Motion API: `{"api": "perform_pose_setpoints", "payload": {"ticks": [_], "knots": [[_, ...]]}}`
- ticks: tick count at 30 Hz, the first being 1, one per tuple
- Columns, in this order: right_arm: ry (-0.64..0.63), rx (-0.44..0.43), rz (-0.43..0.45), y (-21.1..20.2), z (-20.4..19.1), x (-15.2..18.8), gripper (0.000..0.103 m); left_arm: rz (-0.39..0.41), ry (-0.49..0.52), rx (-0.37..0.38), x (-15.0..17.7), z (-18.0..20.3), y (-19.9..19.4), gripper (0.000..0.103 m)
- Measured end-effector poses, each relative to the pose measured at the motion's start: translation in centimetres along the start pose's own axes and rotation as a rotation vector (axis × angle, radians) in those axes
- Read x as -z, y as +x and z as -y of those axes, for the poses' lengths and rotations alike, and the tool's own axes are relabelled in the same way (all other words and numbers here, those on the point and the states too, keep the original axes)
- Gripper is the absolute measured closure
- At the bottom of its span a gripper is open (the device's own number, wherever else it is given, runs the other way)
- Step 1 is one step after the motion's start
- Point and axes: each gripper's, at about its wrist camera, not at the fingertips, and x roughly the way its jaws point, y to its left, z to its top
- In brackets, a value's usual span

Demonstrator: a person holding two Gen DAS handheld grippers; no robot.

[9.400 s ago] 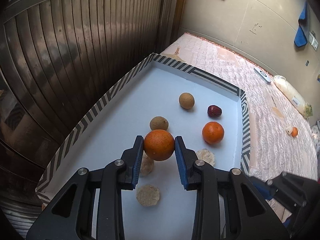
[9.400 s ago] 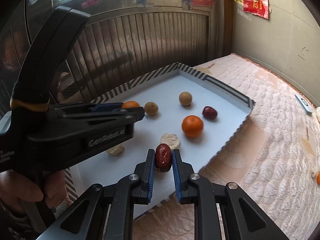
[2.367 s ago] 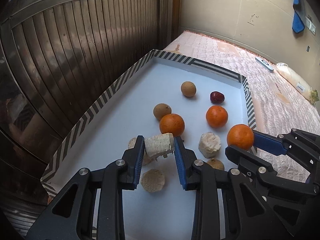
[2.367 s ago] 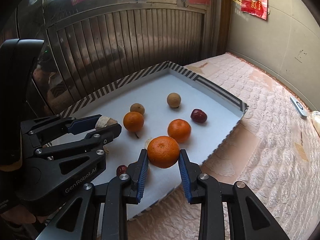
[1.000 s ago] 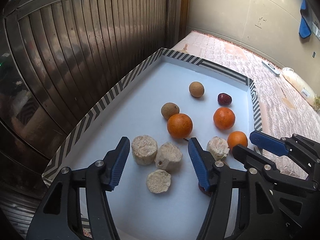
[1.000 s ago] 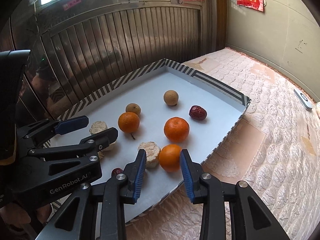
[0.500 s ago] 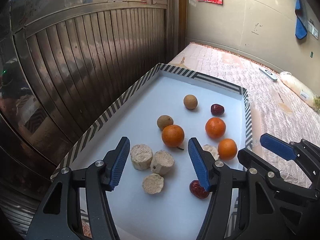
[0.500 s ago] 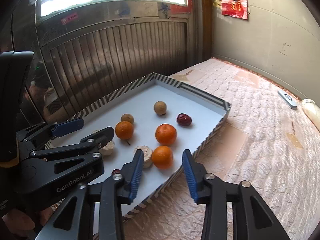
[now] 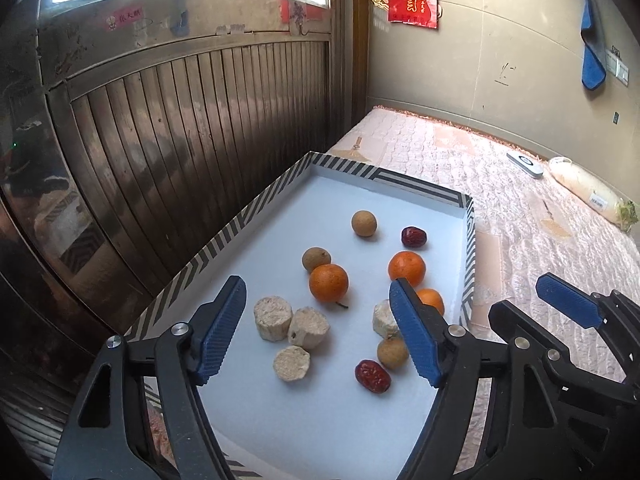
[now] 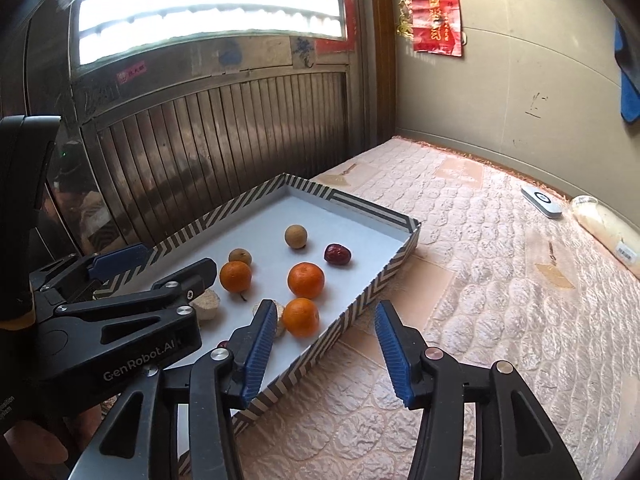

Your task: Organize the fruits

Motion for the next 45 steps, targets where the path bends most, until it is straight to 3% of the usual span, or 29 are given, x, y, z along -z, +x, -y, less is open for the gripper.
{"api": "perform_pose_setpoints", "payload": {"ticks": [17,45], "knots": [[0.079,0.013,0.015,-1.8,1.8,1.3,0.047,0.037,0.013,-0.01,0.6,1.4,-2.6,0.028],[0.065,0.006,-0.009,-1.5,1.1,1.6,0.043,0.031,0.004,-0.01,0.8,1.3,-3.0,0.028]]}}
